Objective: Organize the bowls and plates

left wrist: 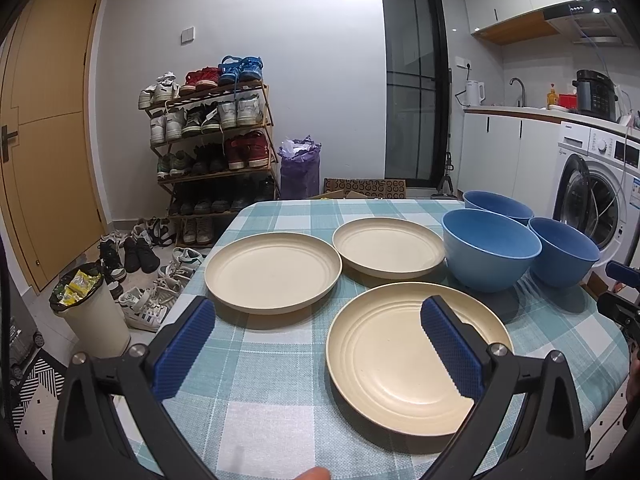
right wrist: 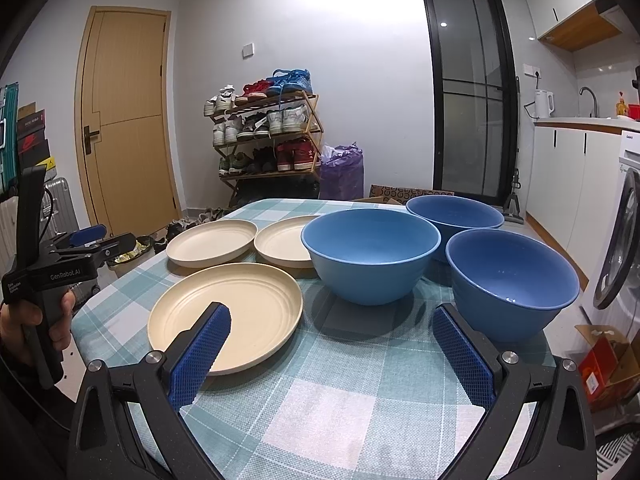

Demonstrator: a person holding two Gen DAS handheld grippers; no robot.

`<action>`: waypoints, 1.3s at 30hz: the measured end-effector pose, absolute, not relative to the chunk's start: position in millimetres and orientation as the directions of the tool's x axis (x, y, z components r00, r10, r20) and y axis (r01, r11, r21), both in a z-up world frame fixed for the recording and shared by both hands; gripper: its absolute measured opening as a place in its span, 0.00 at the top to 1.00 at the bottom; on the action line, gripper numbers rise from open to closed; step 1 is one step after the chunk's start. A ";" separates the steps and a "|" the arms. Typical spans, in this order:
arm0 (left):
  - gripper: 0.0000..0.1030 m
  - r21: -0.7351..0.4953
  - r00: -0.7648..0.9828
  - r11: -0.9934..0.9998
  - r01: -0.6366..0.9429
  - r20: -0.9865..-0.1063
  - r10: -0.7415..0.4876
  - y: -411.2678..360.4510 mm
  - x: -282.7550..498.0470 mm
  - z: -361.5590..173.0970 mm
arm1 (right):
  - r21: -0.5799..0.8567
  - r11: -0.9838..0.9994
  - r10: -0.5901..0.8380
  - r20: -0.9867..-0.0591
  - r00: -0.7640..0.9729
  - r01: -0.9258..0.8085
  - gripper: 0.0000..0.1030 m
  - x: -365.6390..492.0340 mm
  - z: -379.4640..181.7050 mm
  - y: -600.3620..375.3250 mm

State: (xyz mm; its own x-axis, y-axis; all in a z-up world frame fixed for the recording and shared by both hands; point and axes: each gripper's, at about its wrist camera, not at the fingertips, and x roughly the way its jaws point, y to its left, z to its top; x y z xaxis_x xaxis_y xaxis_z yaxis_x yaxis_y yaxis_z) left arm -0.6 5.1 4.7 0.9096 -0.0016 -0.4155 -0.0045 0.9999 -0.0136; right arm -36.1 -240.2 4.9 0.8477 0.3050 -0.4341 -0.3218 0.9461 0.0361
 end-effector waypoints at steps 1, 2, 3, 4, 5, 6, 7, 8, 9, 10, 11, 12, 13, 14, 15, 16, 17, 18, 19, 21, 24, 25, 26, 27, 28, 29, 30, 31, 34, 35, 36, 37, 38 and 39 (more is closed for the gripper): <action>0.00 -0.013 0.910 1.000 -0.005 -0.414 -0.001 5.2 -1.2 4.8 | 0.036 0.946 0.305 -0.434 0.848 -0.321 0.00 -35.5 4.9 -240.3; 0.00 -0.012 0.910 1.000 -0.005 -0.414 0.000 4.0 -1.6 4.4 | 0.037 0.946 0.305 -0.435 0.847 -0.322 0.00 -35.6 5.1 -240.1; 0.00 -0.012 0.910 1.000 -0.004 -0.415 -0.002 4.1 -1.3 4.3 | 0.036 0.946 0.305 -0.436 0.847 -0.322 0.00 -35.5 5.1 -240.0; 0.00 -0.012 0.910 1.000 -0.005 -0.415 0.000 4.1 -1.3 4.4 | 0.035 0.947 0.303 -0.435 0.848 -0.320 0.00 -35.9 5.2 -240.1; 0.00 -0.012 0.910 1.000 -0.006 -0.415 0.001 4.3 -1.3 4.5 | 0.036 0.947 0.304 -0.434 0.848 -0.320 0.00 -36.5 4.5 -240.3; 0.00 -0.012 0.910 1.000 -0.006 -0.415 0.000 4.3 -1.4 4.6 | 0.036 0.946 0.304 -0.435 0.848 -0.321 0.00 -36.3 4.5 -240.5; 0.00 -0.011 0.909 1.000 -0.006 -0.416 0.001 3.8 -1.3 4.6 | 0.036 0.946 0.304 -0.434 0.848 -0.321 0.00 -36.9 4.7 -240.8; 0.00 -0.011 0.910 1.000 -0.008 -0.415 0.002 3.3 -1.3 4.5 | 0.036 0.947 0.304 -0.433 0.849 -0.321 0.00 -37.0 4.9 -240.9; 0.00 -0.011 0.910 1.000 -0.006 -0.415 0.001 3.2 -1.2 4.3 | 0.036 0.946 0.304 -0.433 0.849 -0.321 0.00 -37.8 5.2 -241.4; 0.00 -0.011 0.910 1.000 -0.006 -0.416 0.001 3.3 -1.1 4.4 | 0.035 0.946 0.305 -0.433 0.848 -0.322 0.00 -37.8 5.4 -241.7; 0.00 -0.011 0.910 1.000 -0.007 -0.415 0.002 3.4 -1.3 4.5 | 0.035 0.946 0.304 -0.432 0.849 -0.321 0.00 -38.0 5.2 -241.6; 0.00 -0.011 0.910 1.000 -0.007 -0.415 0.002 3.5 -1.4 4.5 | 0.035 0.947 0.303 -0.432 0.850 -0.320 0.00 -37.8 5.1 -241.4; 0.00 -0.011 0.910 1.000 -0.007 -0.415 0.002 3.7 -1.4 4.7 | 0.036 0.947 0.303 -0.433 0.849 -0.320 0.00 -37.5 5.4 -241.6; 0.00 -0.011 0.910 1.000 -0.006 -0.415 0.001 3.6 -1.3 4.5 | 0.036 0.947 0.303 -0.433 0.849 -0.320 0.00 -37.8 5.3 -241.7; 0.00 -0.010 0.910 1.000 -0.006 -0.415 0.001 3.7 -1.3 4.6 | 0.036 0.947 0.303 -0.432 0.850 -0.319 0.00 -38.3 5.5 -241.8; 0.00 -0.010 0.910 1.000 -0.007 -0.415 0.002 3.4 -1.2 4.4 | 0.035 0.947 0.304 -0.432 0.849 -0.321 0.00 -38.4 5.6 -241.5; 0.00 -0.010 0.910 1.000 -0.006 -0.415 0.001 3.7 -1.2 4.5 | 0.034 0.946 0.304 -0.433 0.849 -0.321 0.00 -38.1 5.6 -241.5; 0.00 -0.010 0.909 1.000 -0.006 -0.417 0.001 3.8 -1.0 4.5 | 0.034 0.947 0.303 -0.433 0.849 -0.320 0.00 -38.2 5.6 -241.6; 0.00 -0.009 0.908 1.000 -0.007 -0.418 0.003 3.9 -1.2 4.4 | 0.034 0.947 0.303 -0.431 0.850 -0.320 0.00 -38.5 5.9 -242.1; 0.00 -0.009 0.908 1.000 -0.007 -0.419 0.002 4.4 -1.2 4.2 | 0.036 0.946 0.305 -0.433 0.848 -0.321 0.00 -38.1 5.7 -241.9; 0.00 -0.009 0.908 1.000 -0.007 -0.419 0.003 4.1 -0.9 3.6 | 0.037 0.946 0.305 -0.433 0.848 -0.321 0.00 -38.0 6.0 -242.3; 0.00 -0.009 0.908 1.000 -0.007 -0.419 0.003 3.9 -0.7 3.6 | 0.037 0.946 0.306 -0.434 0.848 -0.322 0.00 -37.7 6.0 -242.3; 0.00 -0.009 0.908 1.000 -0.007 -0.419 0.003 4.1 -0.8 3.6 | 0.037 0.946 0.305 -0.433 0.848 -0.322 0.00 -38.2 6.0 -242.2; 0.00 -0.010 0.908 1.000 -0.008 -0.418 0.003 4.3 -0.9 3.7 | 0.036 0.946 0.305 -0.433 0.848 -0.322 0.00 -38.2 6.2 -242.3; 0.00 -0.010 0.908 1.000 -0.007 -0.419 0.002 4.2 -0.7 3.5 | 0.035 0.946 0.305 -0.433 0.848 -0.323 0.00 -37.9 6.2 -242.3; 0.00 -0.009 0.908 1.000 -0.007 -0.419 0.003 4.3 -0.8 3.2 | 0.035 0.946 0.305 -0.433 0.848 -0.322 0.00 -38.0 6.0 -242.3; 0.00 -0.009 0.909 1.000 -0.008 -0.417 0.004 4.1 -0.9 3.2 | 0.036 0.946 0.305 -0.433 0.848 -0.322 0.00 -38.0 6.0 -242.4; 0.00 -0.010 0.909 1.000 -0.008 -0.418 0.004 4.6 -1.0 3.2 | 0.036 0.946 0.306 -0.434 0.848 -0.323 0.00 -37.9 6.0 -242.4; 0.00 -0.008 0.909 1.000 -0.009 -0.418 0.004 4.4 -0.9 2.8 | 0.037 0.946 0.306 -0.433 0.848 -0.322 0.00 -38.1 6.3 -242.9; 0.00 -0.009 0.908 1.000 -0.007 -0.419 0.003 4.6 -0.9 2.9 | 0.036 0.946 0.305 -0.433 0.848 -0.322 0.00 -38.0 6.0 -242.1; 0.00 -0.010 0.908 1.000 -0.007 -0.418 0.002 5.0 -1.3 2.9 | 0.036 0.946 0.305 -0.433 0.848 -0.322 0.00 -38.1 6.0 -242.0; 0.00 -0.010 0.908 1.000 -0.006 -0.418 0.001 5.3 -1.4 2.7 | 0.036 0.946 0.305 -0.434 0.848 -0.323 0.00 -38.0 6.0 -242.1; 0.00 -0.009 0.908 1.000 -0.006 -0.418 0.002 4.7 -0.9 2.7 | 0.035 0.946 0.305 -0.433 0.848 -0.322 0.00 -38.0 6.1 -242.3; 0.00 -0.008 0.908 1.000 -0.006 -0.418 0.002 4.5 -1.0 2.6 | 0.036 0.946 0.305 -0.433 0.848 -0.322 0.00 -38.1 6.0 -242.0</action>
State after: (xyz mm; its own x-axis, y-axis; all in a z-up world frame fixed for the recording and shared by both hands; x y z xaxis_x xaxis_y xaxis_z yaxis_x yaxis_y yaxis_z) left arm -1.0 4.5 2.6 0.9083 0.0023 -0.4183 -0.0062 0.9999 -0.0080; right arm -38.1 -242.0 6.0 0.8484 0.3050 -0.4327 -0.3220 0.9461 0.0355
